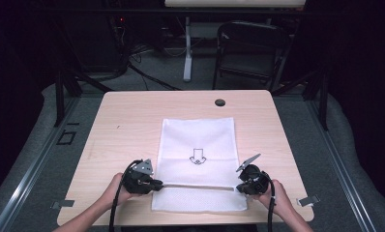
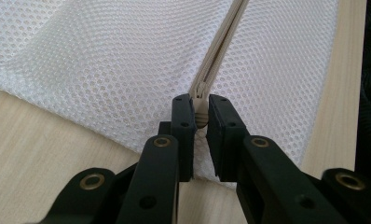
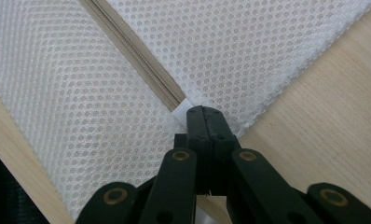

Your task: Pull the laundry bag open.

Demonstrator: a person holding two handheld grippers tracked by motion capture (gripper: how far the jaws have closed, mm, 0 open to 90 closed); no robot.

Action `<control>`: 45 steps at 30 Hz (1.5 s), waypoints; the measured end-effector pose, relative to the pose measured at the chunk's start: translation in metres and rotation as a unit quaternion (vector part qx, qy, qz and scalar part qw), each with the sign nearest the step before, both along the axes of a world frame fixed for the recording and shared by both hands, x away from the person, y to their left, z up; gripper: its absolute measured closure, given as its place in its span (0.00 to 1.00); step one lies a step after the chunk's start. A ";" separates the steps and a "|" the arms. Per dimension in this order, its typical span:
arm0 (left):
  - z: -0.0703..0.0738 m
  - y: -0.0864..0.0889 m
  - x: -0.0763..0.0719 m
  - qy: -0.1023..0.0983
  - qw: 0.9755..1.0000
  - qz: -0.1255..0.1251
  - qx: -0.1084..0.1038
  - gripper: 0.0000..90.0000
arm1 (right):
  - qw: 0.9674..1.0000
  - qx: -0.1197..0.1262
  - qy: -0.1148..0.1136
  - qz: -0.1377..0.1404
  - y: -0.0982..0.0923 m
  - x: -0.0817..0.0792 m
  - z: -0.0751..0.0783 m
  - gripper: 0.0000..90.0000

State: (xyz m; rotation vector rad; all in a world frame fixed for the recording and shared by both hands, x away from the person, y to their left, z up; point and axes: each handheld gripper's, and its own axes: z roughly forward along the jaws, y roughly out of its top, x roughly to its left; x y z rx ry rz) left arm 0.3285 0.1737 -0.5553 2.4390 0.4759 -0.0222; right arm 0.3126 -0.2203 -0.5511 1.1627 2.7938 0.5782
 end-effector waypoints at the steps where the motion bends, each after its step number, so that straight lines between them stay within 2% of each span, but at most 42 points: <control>1: 0.000 0.001 0.000 0.002 1.000 0.002 0.000 0.91 | 1.000 0.004 0.001 0.000 0.000 0.000 0.000 1.00; 4: -0.001 0.005 -0.001 0.004 1.000 0.006 0.000 0.91 | 1.000 -0.003 -0.002 0.001 0.000 0.000 0.000 1.00; 6: -0.001 0.007 -0.001 0.003 1.000 0.005 0.001 0.91 | 1.000 0.004 -0.003 -0.006 0.001 -0.001 -0.001 1.00; 7: -0.001 0.007 -0.002 0.003 1.000 0.006 -0.003 0.91 | 1.000 -0.003 0.000 -0.001 0.001 0.000 0.000 1.00; 9: 0.000 0.008 -0.003 -0.001 1.000 0.005 0.007 0.91 | 1.000 -0.002 0.000 0.001 0.001 0.000 0.000 1.00; 11: -0.001 0.011 -0.003 0.000 1.000 0.006 -0.001 0.91 | 1.000 -0.001 0.000 0.000 0.000 0.000 0.000 1.00; 15: 0.000 0.012 -0.003 -0.004 1.000 0.002 0.004 0.91 | 1.000 -0.002 -0.001 0.000 0.000 0.000 0.000 1.00; 31: -0.004 0.033 -0.007 -0.002 1.000 0.028 0.008 0.91 | 1.000 -0.002 -0.001 0.000 0.000 0.000 0.000 1.00; 33: -0.005 0.038 -0.007 -0.008 0.999 0.034 0.020 0.91 | 1.000 -0.002 -0.002 -0.001 0.000 0.000 0.000 1.00; 34: -0.006 0.044 -0.005 0.004 0.999 0.041 0.000 0.91 | 1.000 0.000 -0.001 0.000 0.000 0.000 0.000 1.00; 35: -0.006 0.045 -0.005 0.008 0.999 0.044 -0.007 0.91 | 1.000 -0.002 -0.002 0.000 0.000 0.000 0.000 1.00; 37: -0.006 0.039 -0.009 -0.005 0.999 0.035 0.018 0.91 | 1.000 -0.002 -0.002 -0.001 0.001 -0.001 0.000 1.00; 39: -0.006 0.039 -0.008 -0.002 0.999 0.037 0.019 0.90 | 1.000 0.004 -0.003 -0.009 0.002 -0.001 -0.001 1.00; 43: -0.006 0.037 -0.007 -0.001 0.999 0.043 0.025 0.89 | 1.000 -0.003 -0.013 0.009 0.001 -0.002 0.000 1.00; 44: -0.006 0.037 -0.007 0.003 0.999 0.043 0.023 0.85 | 1.000 -0.003 -0.016 0.011 0.001 -0.003 0.000 0.98; 45: -0.005 0.038 -0.007 0.005 0.999 0.042 0.026 0.79 | 1.000 0.010 -0.015 0.009 0.001 -0.003 0.000 0.91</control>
